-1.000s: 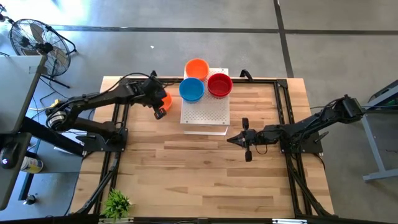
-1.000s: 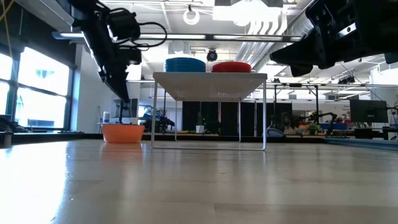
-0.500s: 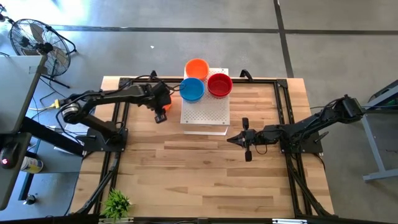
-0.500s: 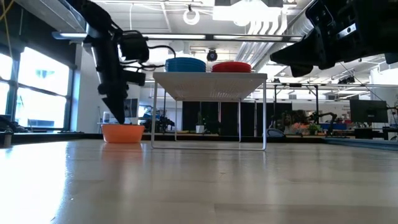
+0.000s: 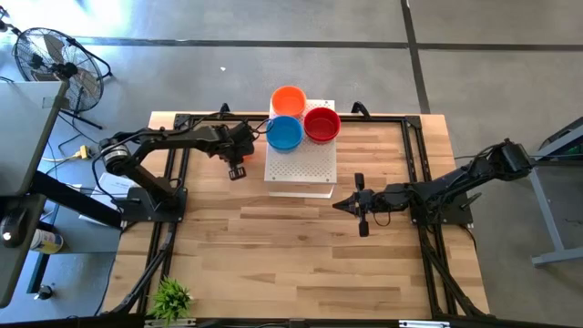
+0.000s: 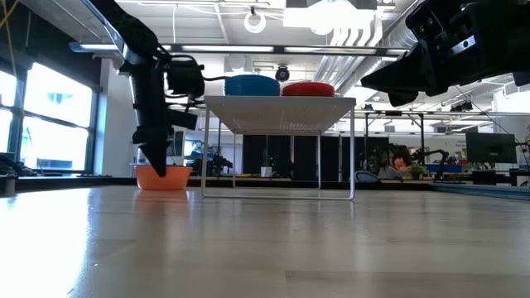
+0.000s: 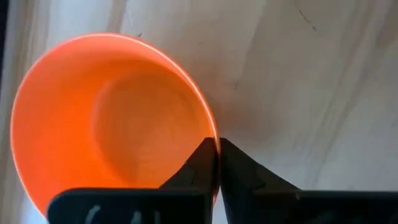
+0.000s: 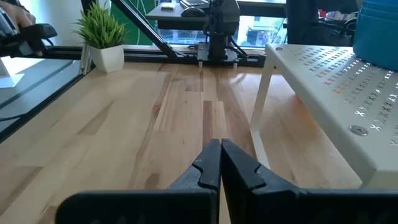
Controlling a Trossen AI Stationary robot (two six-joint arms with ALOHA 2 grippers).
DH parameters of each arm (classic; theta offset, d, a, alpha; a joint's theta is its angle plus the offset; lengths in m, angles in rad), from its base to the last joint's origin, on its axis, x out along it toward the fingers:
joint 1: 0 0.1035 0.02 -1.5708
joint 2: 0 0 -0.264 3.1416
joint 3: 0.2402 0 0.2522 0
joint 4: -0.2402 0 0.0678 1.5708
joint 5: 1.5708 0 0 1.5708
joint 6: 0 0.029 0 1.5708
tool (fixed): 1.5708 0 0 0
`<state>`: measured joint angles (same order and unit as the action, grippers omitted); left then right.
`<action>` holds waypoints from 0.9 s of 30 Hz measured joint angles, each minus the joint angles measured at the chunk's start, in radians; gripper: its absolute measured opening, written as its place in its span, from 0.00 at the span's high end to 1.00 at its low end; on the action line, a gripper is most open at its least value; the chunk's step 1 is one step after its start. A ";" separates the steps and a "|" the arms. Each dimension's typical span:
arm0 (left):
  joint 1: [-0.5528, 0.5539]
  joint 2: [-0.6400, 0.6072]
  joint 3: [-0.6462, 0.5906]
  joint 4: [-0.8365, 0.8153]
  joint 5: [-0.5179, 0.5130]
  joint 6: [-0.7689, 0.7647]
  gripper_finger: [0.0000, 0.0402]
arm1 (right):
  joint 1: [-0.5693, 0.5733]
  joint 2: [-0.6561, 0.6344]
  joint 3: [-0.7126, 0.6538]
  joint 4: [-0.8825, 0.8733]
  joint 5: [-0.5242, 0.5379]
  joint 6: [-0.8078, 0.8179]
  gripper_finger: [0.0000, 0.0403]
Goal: Pick & Place Mini bowls
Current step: Stack the orange bowl on top of the orange bowls on the shelf
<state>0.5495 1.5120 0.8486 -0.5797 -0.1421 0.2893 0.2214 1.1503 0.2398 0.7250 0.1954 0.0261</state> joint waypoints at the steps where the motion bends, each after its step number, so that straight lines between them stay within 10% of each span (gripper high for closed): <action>1: 0.000 0.000 0.000 0.001 -0.008 -0.002 0.98 | 0.000 0.000 0.000 -0.001 0.000 0.000 1.00; 13: 0.027 -0.184 0.077 -0.183 -0.084 -0.009 0.99 | 0.002 0.000 0.000 -0.027 0.000 0.045 1.00; 27: 0.089 -0.105 0.769 -0.326 -0.032 0.183 1.00 | 0.002 0.000 0.000 -0.025 0.007 0.052 1.00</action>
<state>0.6384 1.4067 1.6180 -0.9054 -0.1743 0.4725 0.2233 1.1503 0.2398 0.6998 0.2024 0.0784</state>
